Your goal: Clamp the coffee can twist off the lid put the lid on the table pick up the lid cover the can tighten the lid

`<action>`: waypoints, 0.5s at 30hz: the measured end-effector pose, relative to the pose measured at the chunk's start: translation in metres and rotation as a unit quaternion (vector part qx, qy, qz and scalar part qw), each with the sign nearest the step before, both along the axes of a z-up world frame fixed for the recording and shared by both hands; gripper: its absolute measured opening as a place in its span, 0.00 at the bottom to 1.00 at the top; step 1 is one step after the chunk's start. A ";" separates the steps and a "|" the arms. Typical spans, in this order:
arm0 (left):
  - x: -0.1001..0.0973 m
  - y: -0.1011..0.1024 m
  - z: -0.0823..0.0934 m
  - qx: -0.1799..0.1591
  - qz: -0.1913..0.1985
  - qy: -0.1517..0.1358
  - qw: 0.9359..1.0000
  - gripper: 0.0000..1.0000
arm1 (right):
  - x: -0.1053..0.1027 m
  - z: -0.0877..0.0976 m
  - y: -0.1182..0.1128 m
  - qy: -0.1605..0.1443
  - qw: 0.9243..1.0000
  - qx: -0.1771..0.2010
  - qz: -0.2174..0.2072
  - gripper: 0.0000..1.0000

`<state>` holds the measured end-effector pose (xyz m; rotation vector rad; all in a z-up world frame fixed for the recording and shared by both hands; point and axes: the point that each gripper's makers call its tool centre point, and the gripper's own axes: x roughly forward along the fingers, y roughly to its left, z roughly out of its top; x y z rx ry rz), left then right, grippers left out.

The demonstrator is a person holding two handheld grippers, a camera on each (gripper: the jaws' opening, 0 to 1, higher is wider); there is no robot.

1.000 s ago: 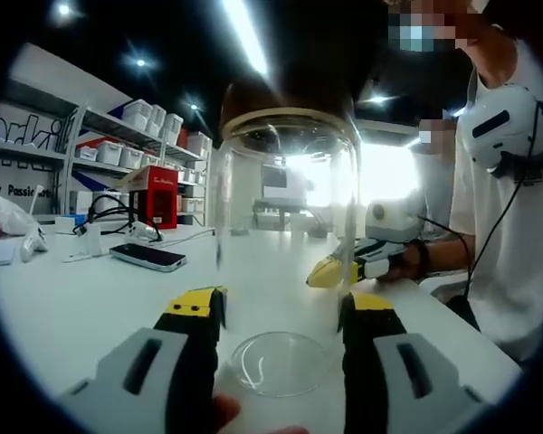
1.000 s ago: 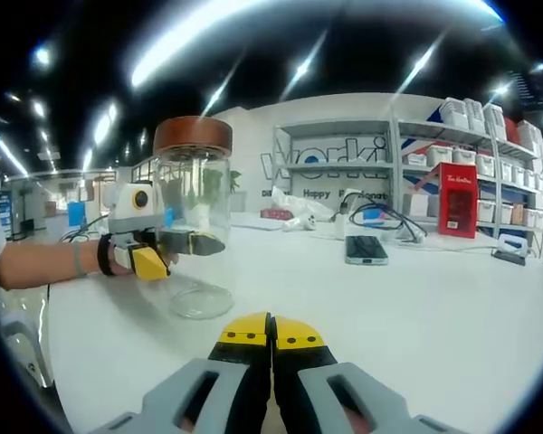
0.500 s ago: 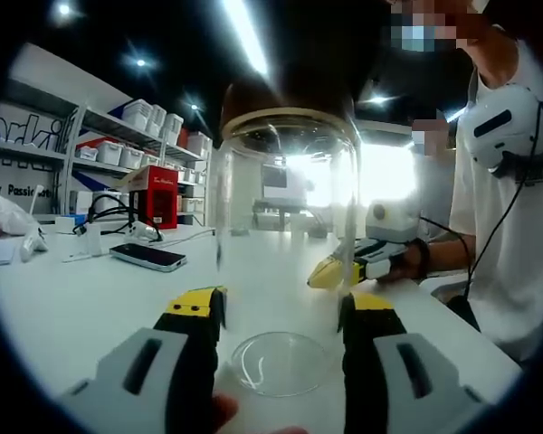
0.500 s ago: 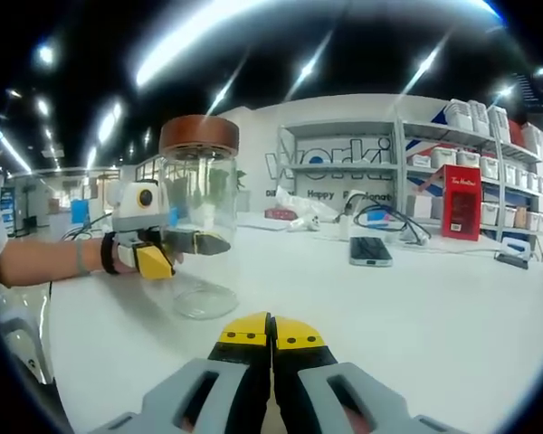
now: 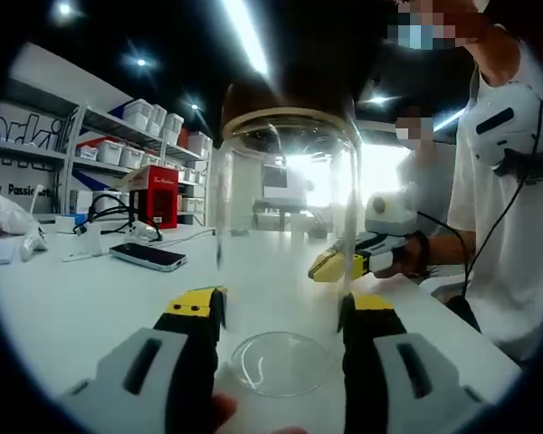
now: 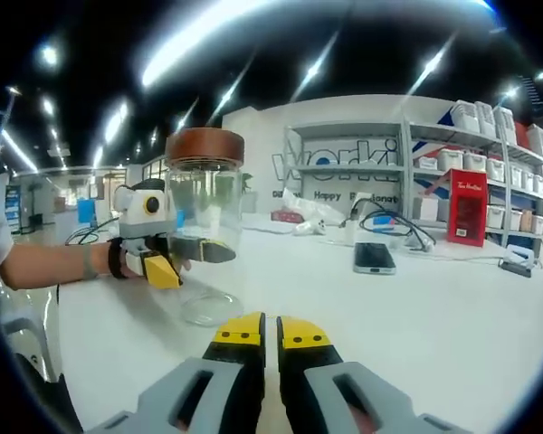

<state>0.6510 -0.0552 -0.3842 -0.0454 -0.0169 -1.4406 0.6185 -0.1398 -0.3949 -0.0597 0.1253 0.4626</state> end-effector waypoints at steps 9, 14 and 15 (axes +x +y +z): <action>0.000 0.000 0.000 0.000 0.000 0.001 1.000 0.44 | -0.009 0.074 0.014 -0.053 0.998 0.034 -0.002 0.11; 0.002 0.001 0.000 -0.001 -0.001 0.001 1.000 0.44 | -0.020 0.113 0.034 -0.077 0.994 0.068 0.024 0.15; 0.002 0.002 -0.001 -0.001 -0.001 0.001 1.000 0.44 | -0.021 0.120 0.039 -0.084 0.994 0.067 0.027 0.16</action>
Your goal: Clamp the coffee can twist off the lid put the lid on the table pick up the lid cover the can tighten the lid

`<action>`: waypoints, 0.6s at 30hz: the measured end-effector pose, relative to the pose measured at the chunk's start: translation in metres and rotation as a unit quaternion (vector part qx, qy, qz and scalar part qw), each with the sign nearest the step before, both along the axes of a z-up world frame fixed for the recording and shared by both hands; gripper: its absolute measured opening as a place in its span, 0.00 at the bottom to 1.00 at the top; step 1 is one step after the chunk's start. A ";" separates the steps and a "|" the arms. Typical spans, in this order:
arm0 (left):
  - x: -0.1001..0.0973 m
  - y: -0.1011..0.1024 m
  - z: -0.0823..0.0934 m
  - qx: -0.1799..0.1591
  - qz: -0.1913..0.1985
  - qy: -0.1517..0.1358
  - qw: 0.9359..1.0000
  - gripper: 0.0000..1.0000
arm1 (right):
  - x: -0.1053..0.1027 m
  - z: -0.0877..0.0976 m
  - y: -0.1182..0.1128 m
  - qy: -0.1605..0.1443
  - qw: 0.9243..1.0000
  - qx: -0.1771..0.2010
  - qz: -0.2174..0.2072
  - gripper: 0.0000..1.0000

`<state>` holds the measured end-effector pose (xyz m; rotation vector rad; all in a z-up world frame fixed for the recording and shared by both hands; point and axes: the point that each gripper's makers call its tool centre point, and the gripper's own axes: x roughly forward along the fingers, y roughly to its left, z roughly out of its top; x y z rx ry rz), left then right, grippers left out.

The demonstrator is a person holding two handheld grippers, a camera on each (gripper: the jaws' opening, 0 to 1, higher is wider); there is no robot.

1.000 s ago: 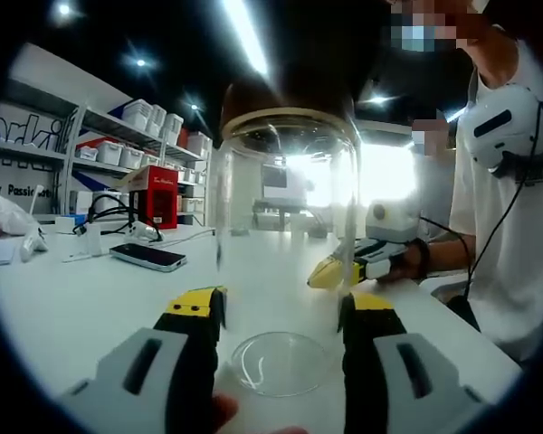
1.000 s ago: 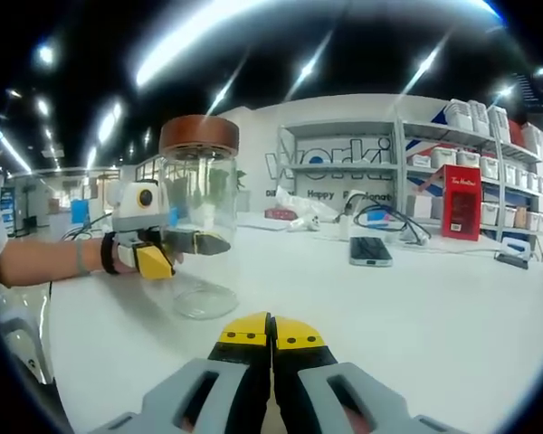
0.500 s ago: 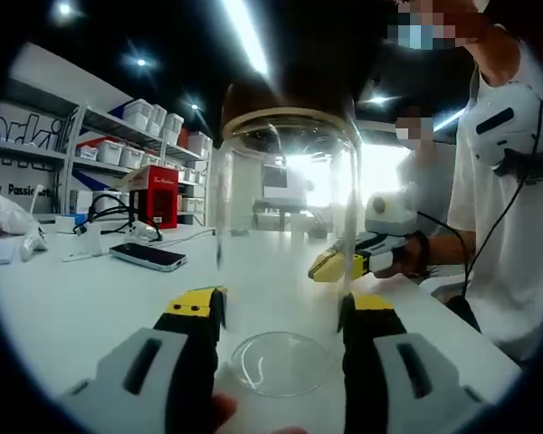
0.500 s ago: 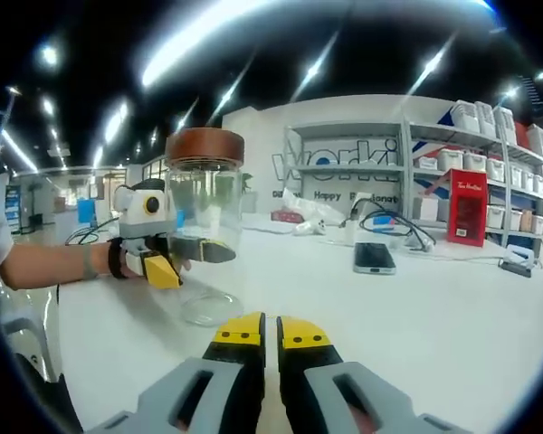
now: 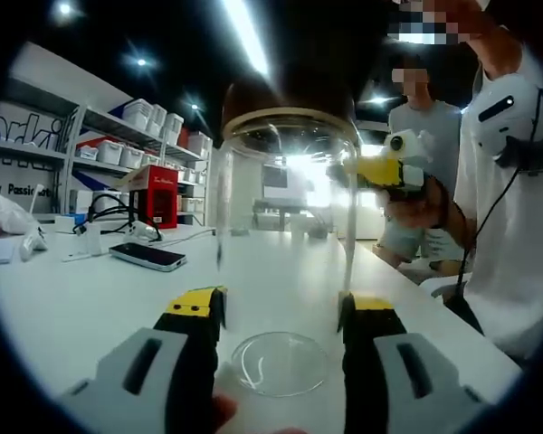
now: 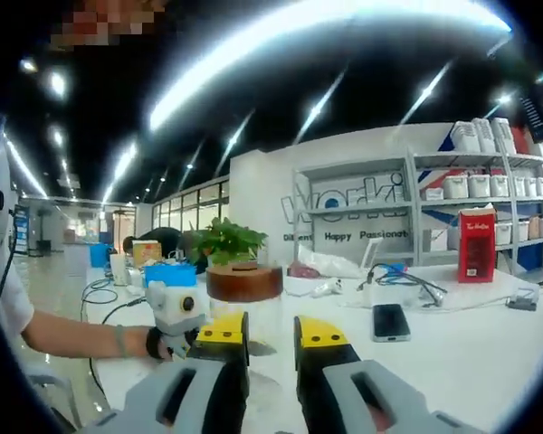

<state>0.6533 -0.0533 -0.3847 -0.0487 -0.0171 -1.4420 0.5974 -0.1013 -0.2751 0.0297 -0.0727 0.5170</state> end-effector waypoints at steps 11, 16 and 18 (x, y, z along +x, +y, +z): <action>0.001 0.000 0.000 -0.001 0.002 0.000 1.000 0.44 | 0.003 0.043 0.044 -0.065 0.998 -0.013 -0.004 0.42; 0.000 0.000 0.000 -0.002 0.000 0.001 1.000 0.44 | 0.015 0.043 0.046 -0.072 0.996 -0.028 -0.044 0.55; 0.000 -0.001 0.000 -0.003 -0.006 0.002 1.000 0.44 | 0.021 0.041 0.047 -0.068 0.996 -0.029 -0.054 0.58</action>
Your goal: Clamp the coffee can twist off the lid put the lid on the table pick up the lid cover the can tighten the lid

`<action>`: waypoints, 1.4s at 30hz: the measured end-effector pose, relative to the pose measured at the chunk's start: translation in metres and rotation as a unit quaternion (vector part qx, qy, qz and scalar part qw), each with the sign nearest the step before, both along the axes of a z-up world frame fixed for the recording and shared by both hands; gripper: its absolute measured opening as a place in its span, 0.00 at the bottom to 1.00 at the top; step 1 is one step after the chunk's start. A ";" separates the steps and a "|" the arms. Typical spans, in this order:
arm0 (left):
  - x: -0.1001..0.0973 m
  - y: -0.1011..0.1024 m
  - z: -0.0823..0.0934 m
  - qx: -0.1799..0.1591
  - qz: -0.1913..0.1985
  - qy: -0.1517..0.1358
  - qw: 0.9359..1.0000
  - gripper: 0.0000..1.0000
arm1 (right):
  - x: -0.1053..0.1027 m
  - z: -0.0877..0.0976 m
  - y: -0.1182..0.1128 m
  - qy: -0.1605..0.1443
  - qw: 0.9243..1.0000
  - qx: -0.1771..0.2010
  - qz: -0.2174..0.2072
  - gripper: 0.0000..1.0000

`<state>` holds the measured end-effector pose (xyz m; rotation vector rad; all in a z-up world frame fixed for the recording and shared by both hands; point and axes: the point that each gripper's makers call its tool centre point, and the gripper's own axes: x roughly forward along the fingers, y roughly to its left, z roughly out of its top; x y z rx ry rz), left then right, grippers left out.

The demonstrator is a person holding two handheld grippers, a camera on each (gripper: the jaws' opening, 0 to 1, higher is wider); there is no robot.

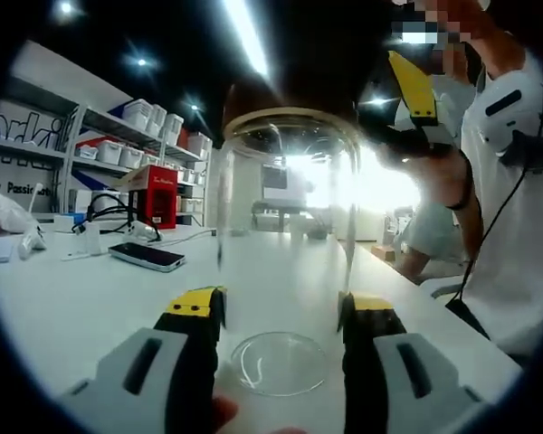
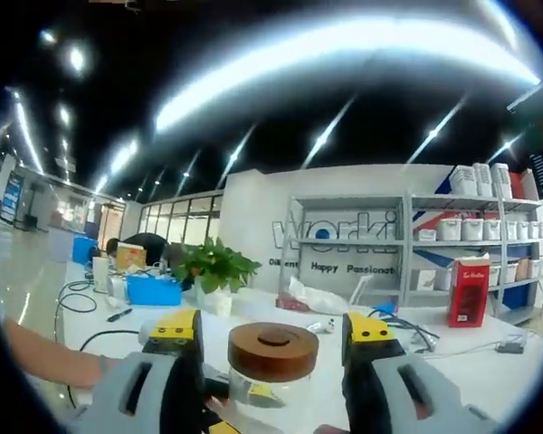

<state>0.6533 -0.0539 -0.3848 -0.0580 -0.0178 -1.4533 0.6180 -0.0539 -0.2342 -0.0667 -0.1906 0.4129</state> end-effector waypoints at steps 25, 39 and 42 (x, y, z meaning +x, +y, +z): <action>-0.002 0.000 -0.001 -0.001 -0.064 0.007 0.998 0.44 | 0.024 -0.017 0.007 0.016 0.996 -0.013 -0.088 0.65; -0.013 0.002 -0.001 -0.003 -0.108 0.012 0.994 0.44 | 0.035 -0.025 0.015 0.037 0.997 -0.003 -0.066 0.65; -0.014 0.001 -0.001 -0.002 -0.107 0.011 0.994 0.44 | 0.035 -0.025 0.016 0.038 0.997 0.000 -0.063 0.65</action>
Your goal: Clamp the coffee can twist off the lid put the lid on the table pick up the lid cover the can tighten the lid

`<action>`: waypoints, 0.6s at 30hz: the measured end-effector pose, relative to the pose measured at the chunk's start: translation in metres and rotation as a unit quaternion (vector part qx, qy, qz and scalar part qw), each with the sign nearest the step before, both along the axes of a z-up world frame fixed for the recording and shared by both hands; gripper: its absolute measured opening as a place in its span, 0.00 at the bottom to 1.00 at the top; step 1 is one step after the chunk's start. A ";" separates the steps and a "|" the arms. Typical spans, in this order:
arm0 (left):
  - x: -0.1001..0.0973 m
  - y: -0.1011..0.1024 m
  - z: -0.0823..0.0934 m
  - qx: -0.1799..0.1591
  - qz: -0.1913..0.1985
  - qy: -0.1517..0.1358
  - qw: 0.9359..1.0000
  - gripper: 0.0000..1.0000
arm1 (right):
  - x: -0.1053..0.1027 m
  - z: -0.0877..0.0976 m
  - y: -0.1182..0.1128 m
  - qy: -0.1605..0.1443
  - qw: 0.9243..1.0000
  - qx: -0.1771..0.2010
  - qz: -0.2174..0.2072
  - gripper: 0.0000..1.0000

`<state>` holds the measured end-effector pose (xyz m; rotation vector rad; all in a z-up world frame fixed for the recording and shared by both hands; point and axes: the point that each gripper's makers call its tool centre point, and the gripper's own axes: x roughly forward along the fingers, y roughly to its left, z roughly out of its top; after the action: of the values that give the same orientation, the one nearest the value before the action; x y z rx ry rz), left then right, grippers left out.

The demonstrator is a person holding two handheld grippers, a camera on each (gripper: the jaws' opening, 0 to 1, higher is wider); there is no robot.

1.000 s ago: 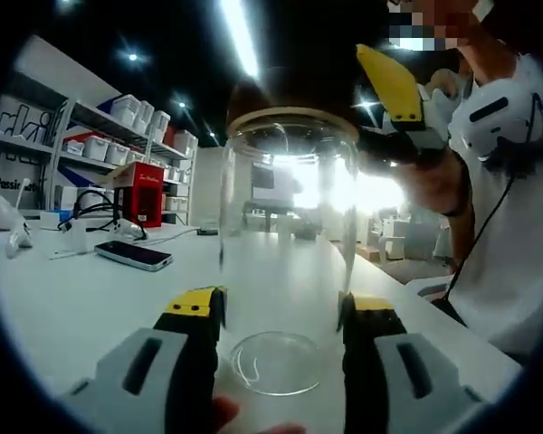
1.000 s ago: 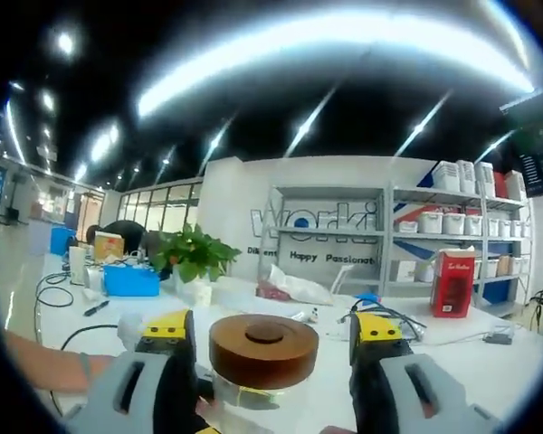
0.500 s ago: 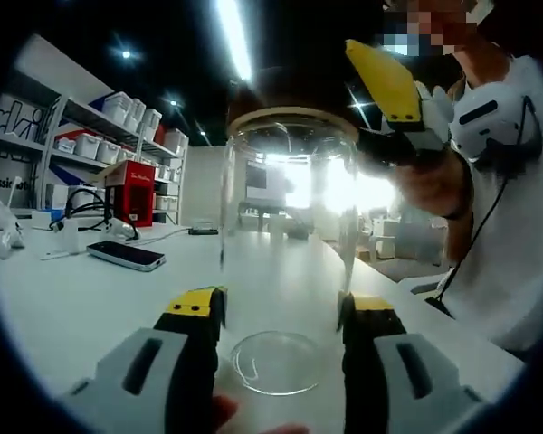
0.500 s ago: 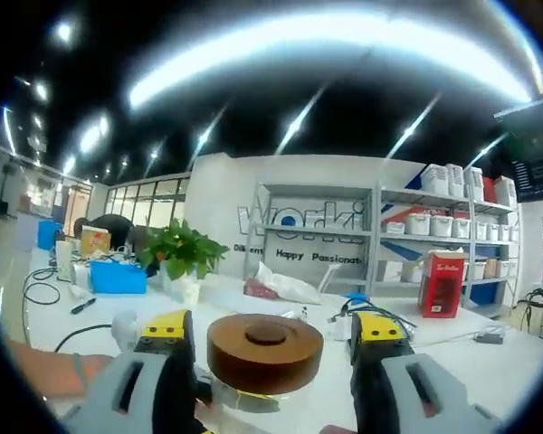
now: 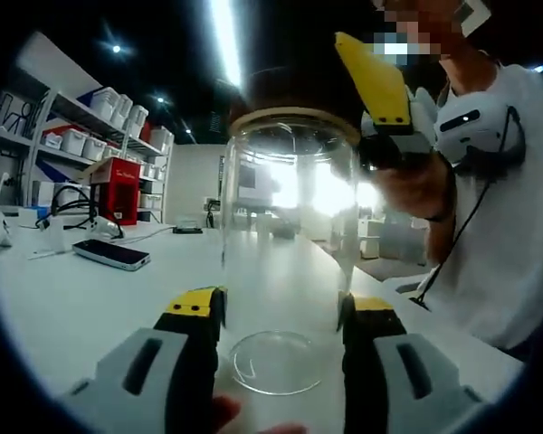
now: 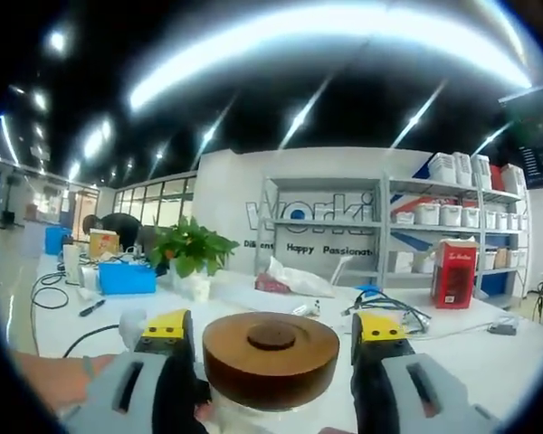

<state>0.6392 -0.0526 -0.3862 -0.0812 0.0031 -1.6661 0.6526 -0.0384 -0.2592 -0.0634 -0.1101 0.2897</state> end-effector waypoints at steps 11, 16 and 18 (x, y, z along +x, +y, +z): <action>0.000 0.000 0.000 0.001 0.004 0.001 1.000 0.44 | 0.003 -0.004 0.002 0.007 1.000 -0.002 0.000 0.56; 0.000 -0.001 0.000 0.001 0.005 0.001 1.000 0.44 | 0.003 -0.004 0.003 0.012 1.000 -0.003 0.004 0.56; 0.000 -0.001 0.000 0.001 0.006 0.001 1.000 0.44 | 0.003 -0.004 0.004 0.012 1.000 -0.003 0.006 0.56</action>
<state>0.6392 -0.0534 -0.3865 -0.0801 0.0059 -1.6544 0.6552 -0.0347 -0.2632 -0.0650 -0.0853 0.3020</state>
